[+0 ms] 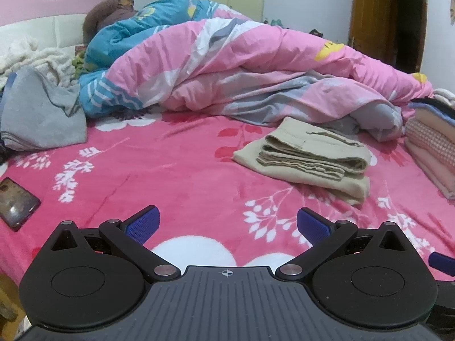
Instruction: Fold clothes
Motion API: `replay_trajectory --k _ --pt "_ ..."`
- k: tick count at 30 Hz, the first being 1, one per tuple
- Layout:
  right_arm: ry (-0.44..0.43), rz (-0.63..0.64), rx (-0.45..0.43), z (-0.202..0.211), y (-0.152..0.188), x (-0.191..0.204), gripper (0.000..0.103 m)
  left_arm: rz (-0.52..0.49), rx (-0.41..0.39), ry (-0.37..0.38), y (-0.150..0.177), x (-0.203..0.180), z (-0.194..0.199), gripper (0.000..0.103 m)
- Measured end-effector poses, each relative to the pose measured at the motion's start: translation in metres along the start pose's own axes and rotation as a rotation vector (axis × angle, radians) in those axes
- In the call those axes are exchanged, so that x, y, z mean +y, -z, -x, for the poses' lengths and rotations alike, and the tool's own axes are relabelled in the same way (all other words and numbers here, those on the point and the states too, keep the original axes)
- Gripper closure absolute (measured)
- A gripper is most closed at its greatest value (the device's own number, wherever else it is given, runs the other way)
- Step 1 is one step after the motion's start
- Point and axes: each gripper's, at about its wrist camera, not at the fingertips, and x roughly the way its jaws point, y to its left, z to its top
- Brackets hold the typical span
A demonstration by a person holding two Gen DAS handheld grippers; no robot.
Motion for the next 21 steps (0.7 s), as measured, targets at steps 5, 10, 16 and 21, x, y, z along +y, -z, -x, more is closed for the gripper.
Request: replay_trajectory --k 5,10,16,21 --pt "0.001 0.008 -0.009 0.003 0.0 0.004 0.0 -0.028 -0.002 -0.019 0.002 -0.004 0.003 0.0" --pt "-0.001 0.005 -0.015 0.013 -0.003 -0.009 0.0 -0.05 -0.004 -0.054 0.005 -0.019 0.007 0.0" --pt "-0.005 -0.009 -0.01 0.017 -0.004 -0.007 0.0 -0.03 -0.022 -0.068 0.007 -0.018 0.013 0.0" --pt "-0.01 -0.013 -0.009 0.018 -0.005 -0.008 0.0 -0.033 -0.013 -0.067 0.006 -0.021 0.01 0.0"
